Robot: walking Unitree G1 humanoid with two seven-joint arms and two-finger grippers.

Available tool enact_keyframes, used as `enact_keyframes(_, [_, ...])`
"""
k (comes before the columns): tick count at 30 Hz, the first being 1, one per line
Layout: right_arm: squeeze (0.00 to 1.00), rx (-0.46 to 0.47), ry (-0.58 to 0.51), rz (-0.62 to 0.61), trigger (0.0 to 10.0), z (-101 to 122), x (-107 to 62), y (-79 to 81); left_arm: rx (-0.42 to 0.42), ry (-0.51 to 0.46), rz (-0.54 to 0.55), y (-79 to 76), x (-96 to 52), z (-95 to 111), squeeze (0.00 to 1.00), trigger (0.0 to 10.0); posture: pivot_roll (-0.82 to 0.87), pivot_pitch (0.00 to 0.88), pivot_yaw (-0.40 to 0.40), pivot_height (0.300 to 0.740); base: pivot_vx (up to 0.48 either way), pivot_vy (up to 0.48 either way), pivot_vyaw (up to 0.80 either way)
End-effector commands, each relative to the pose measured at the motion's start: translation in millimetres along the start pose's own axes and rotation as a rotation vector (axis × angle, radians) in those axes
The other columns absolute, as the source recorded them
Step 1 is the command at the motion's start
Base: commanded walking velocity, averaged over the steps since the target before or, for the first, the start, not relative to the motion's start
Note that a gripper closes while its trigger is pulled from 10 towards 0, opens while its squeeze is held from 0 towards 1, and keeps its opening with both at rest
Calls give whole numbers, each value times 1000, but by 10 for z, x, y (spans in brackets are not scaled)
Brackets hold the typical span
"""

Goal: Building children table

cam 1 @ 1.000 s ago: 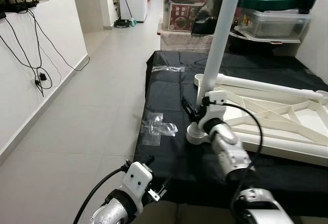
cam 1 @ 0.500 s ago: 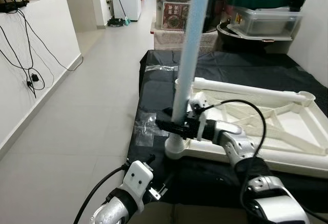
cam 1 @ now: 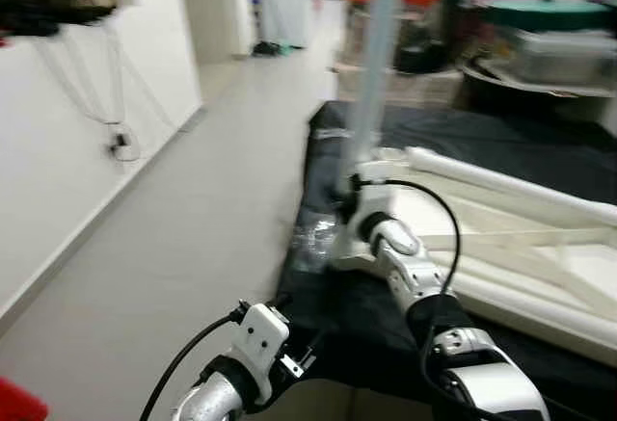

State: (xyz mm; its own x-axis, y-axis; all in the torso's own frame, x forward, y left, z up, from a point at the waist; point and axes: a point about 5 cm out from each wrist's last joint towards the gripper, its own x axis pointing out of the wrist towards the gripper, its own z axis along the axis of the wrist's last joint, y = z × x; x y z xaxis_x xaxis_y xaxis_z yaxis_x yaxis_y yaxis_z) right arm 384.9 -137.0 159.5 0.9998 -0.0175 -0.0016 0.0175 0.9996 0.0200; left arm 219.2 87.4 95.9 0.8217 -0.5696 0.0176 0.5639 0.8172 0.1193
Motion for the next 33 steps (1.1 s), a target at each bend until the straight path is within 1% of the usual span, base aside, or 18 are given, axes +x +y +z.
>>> enact_keyframes(1, [0, -6, 42, -289, 0, -108, -129, -267, 0, 12, -11, -12, 7, -12, 0, 10000, 94, 0, -53, 740, 0, 0, 0])
enact_keyframes(3, [0, 36, 35, -354, 0, -134, -234, -178, 1, 12, -11, -12, 8, -12, 0, 10000, 96, 0, -53, 740, 0, 0, 0])
enact_keyframes(6, [0, 62, 39, -330, 0, -159, -248, -71, 2, 12, -10, -13, 8, -13, 0, 10000, 96, 0, -55, 740, 0, 0, 0])
enact_keyframes(7, [0, 71, 45, -316, 9647, -177, -245, -27, 2, 12, -10, -13, 8, -13, 0, 10000, 96, 0, -55, 740, 0, 0, 0])
enact_keyframes(10, [0, 83, 40, -265, 10000, -186, -229, 50, 2, 12, -11, -14, 8, -12, 0, 10000, 96, 0, -52, 740, 0, 0, 0])
enact_keyframes(11, [984, 91, 15, -206, 10000, -181, -211, 129, 2, 12, -10, -15, 7, -11, 0, 10000, 98, 0, -57, 740, 0, 0, 0])
enact_keyframes(13, [1000, 84, -24, -140, 10000, -160, -184, 173, 1, 12, -10, -17, 8, -11, 0, 10000, 97, 0, -56, 740, 0, 0, 0])
enact_keyframes(14, [1000, 84, -24, -140, 10000, -160, -184, 173, 1, 12, -10, -17, 8, -11, 0, 10000, 97, 0, -56, 740, 0, 0, 0])
enact_keyframes(15, [0, 108, -50, -89, 10000, -136, -160, 201, 1, 12, -10, -16, 8, -12, 0, 10000, 98, 0, -59, 740, 0, 0, 0])
enact_keyframes(19, [0, 137, -104, 56, 10000, -4, -117, 182, 0, 12, -9, -17, 8, -13, 0, 10000, 100, 0, -57, 740, 0, 0, 0])
enact_keyframes(22, [0, 138, -66, 422, 10000, 82, -107, 226, 0, 13, -10, -14, 8, -14, 0, 10000, 93, 0, -52, 740, 0, 0, 0])
enact_keyframes(23, [0, 138, -66, 422, 10000, 82, -107, 226, 0, 13, -10, -14, 8, -14, 0, 10000, 93, 0, -52, 740, 0, 0, 0])
enact_keyframes(24, [0, 123, -50, 558, 10000, 93, -132, 242, 0, 13, -12, -14, 10, -14, 0, 10000, 91, 0, -52, 740, 0, 0, 0])
enact_keyframes(27, [0, 113, -25, 671, 10000, 84, -169, 260, 0, 13, -12, -14, 12, -15, 0, 10000, 91, 0, -52, 740, 0, 0, 0])
enact_keyframes(29, [0, 56, 35, 955, 10000, 28, -294, 313, 1, 13, -13, -12, 15, -18, 0, 10000, 95, 0, -54, 740, 0, 0, 0])
enact_keyframes(30, [0, 56, 35, 955, 10000, 28, -294, 313, 1, 13, -13, -12, 15, -18, 0, 10000, 95, 0, -54, 740, 0, 0, 0])
enact_keyframes(32, [0, 32, 85, 1182, 10000, -15, -369, 413, 3, 12, -12, -10, 17, -18, 0, 10000, 100, 0, -54, 740, 0, 0, 0])
enact_keyframes(33, [0, 32, 85, 1182, 10000, -15, -369, 413, 3, 12, -12, -10, 17, -18, 0, 10000, 100, 0, -54, 740, 0, 0, 0])
